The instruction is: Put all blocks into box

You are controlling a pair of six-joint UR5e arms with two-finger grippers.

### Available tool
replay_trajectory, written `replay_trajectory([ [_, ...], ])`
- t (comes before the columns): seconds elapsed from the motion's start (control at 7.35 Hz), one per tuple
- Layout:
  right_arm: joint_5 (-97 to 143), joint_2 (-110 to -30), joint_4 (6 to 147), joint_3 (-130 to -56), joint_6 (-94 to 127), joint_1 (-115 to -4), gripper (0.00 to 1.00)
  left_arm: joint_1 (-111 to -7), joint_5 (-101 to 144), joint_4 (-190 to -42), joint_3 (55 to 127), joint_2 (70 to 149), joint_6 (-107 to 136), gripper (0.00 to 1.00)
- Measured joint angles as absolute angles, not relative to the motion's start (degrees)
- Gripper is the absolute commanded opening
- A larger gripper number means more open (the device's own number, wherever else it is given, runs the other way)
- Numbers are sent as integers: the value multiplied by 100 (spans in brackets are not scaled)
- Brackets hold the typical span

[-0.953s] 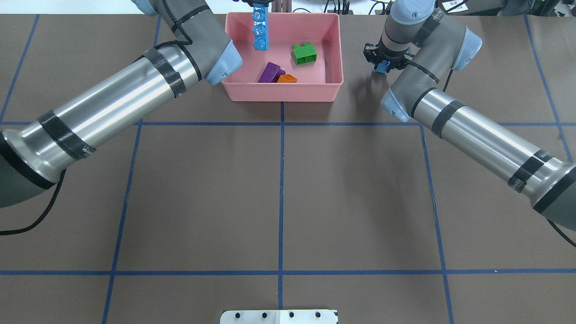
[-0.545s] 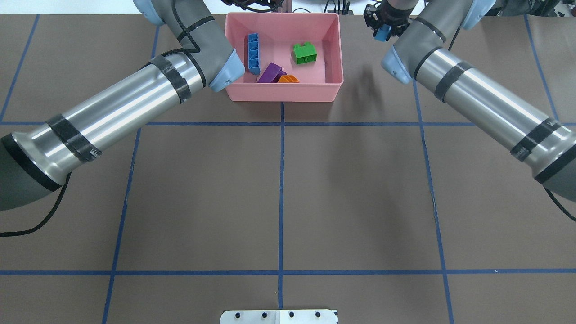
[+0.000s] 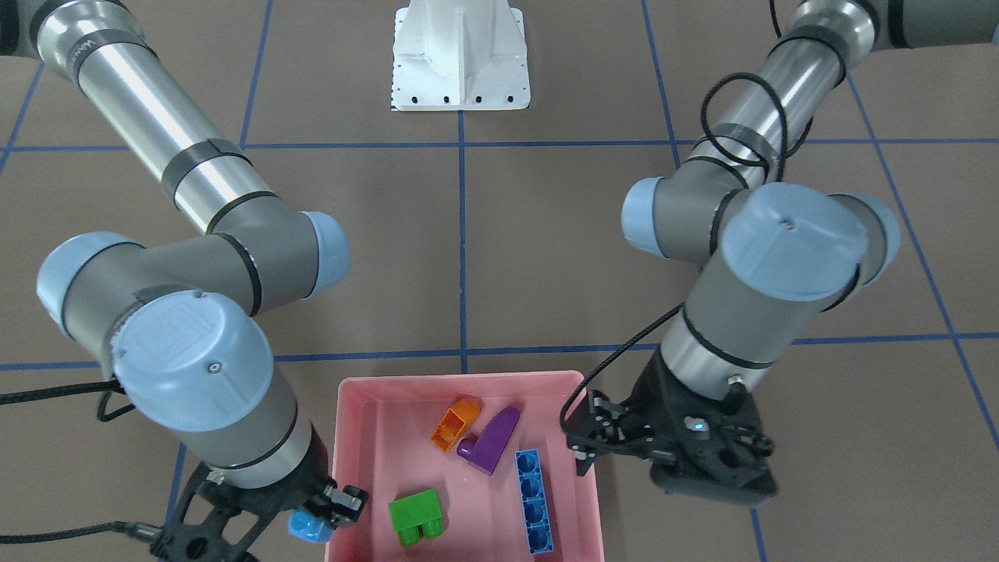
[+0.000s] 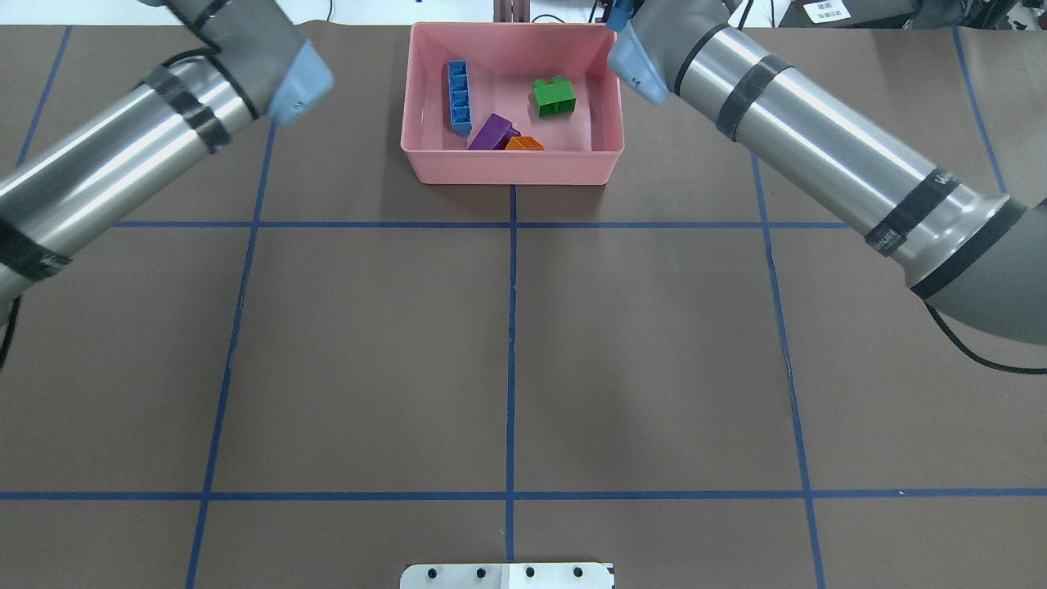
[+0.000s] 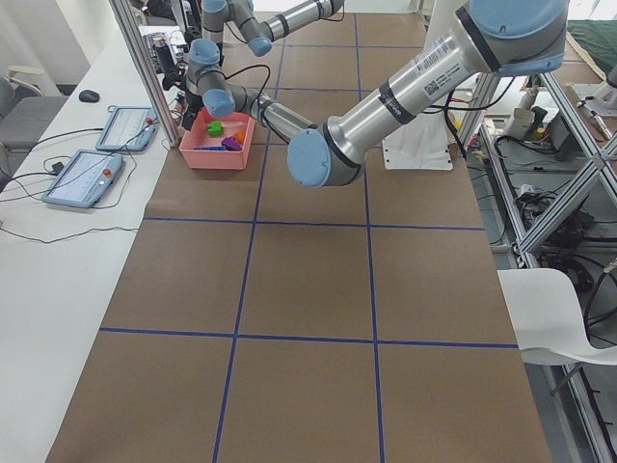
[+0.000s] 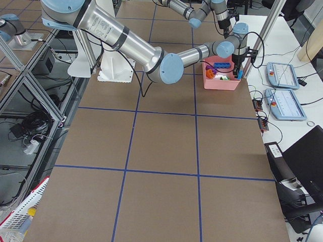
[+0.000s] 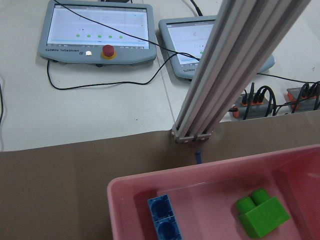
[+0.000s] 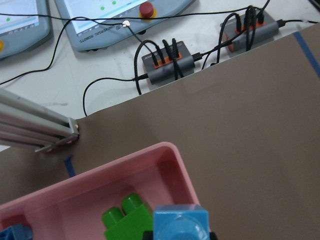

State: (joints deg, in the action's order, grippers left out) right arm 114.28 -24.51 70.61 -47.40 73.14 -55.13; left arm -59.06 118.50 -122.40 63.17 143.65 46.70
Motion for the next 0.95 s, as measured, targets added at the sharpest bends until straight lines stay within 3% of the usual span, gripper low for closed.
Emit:
replay_trajectory([
  [0.27, 11240, -2437, 6766, -4745, 7378, -5191, 100, -6492, 12620, -12206, 7113, 13305, 4133, 100],
  [0.54, 11401, -2695, 6926, -5220, 7340, -5116, 100, -7121, 13116, -12202, 7297, 12465, 3174, 100],
  [0.95, 12283, -4268, 8151, -7486, 6389, -5772, 100, -7717, 13322, -11865, 7317, 11558, 1582, 100],
])
